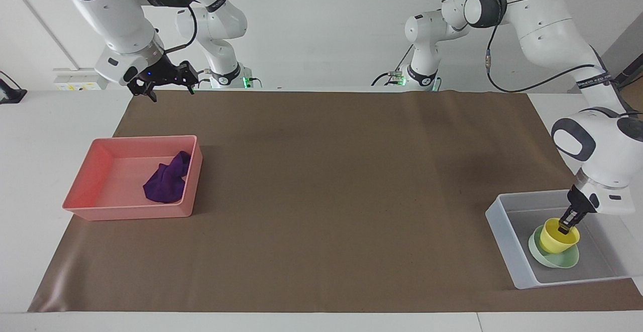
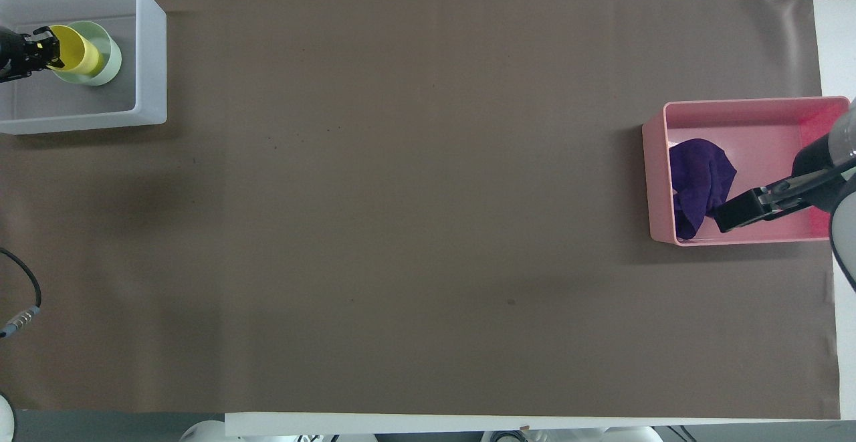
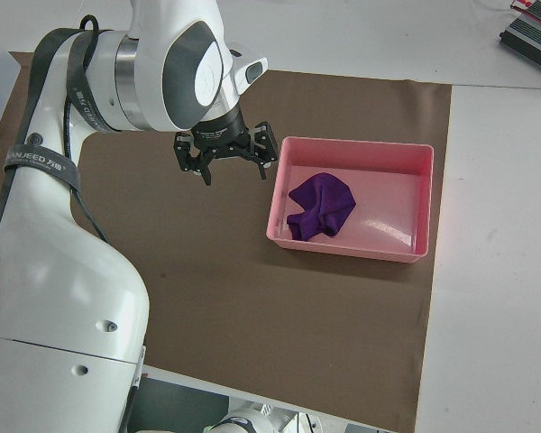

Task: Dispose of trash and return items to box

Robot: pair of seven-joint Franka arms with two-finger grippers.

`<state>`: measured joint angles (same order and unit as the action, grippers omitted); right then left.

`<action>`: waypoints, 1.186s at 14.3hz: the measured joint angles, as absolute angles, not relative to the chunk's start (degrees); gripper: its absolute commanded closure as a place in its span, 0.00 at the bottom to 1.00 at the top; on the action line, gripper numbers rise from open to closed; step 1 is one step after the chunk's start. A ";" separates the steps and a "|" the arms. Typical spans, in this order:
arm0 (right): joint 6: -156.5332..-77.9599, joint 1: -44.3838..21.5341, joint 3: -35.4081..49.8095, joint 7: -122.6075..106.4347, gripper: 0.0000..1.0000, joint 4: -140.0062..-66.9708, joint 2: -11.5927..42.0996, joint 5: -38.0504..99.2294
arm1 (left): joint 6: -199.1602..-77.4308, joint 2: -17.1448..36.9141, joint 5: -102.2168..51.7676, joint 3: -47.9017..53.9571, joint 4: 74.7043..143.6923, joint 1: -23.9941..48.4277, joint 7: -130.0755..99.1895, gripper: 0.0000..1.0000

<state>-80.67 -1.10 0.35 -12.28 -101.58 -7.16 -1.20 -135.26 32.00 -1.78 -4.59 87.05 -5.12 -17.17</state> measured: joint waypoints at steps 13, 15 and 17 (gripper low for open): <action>-80.88 -1.18 0.65 -12.38 0.01 -102.17 -7.50 -1.15 | -101.68 -0.95 1.99 -3.45 103.19 -1.43 -0.40 0.00; -80.90 -1.18 0.67 -12.39 0.01 -102.17 -7.50 -1.15 | -95.29 -5.45 1.99 -3.30 104.71 2.11 -0.41 0.00; -80.91 -1.18 0.68 -12.39 0.00 -102.17 -7.50 -1.15 | -91.94 -6.77 2.00 -3.11 102.75 4.74 -0.44 0.00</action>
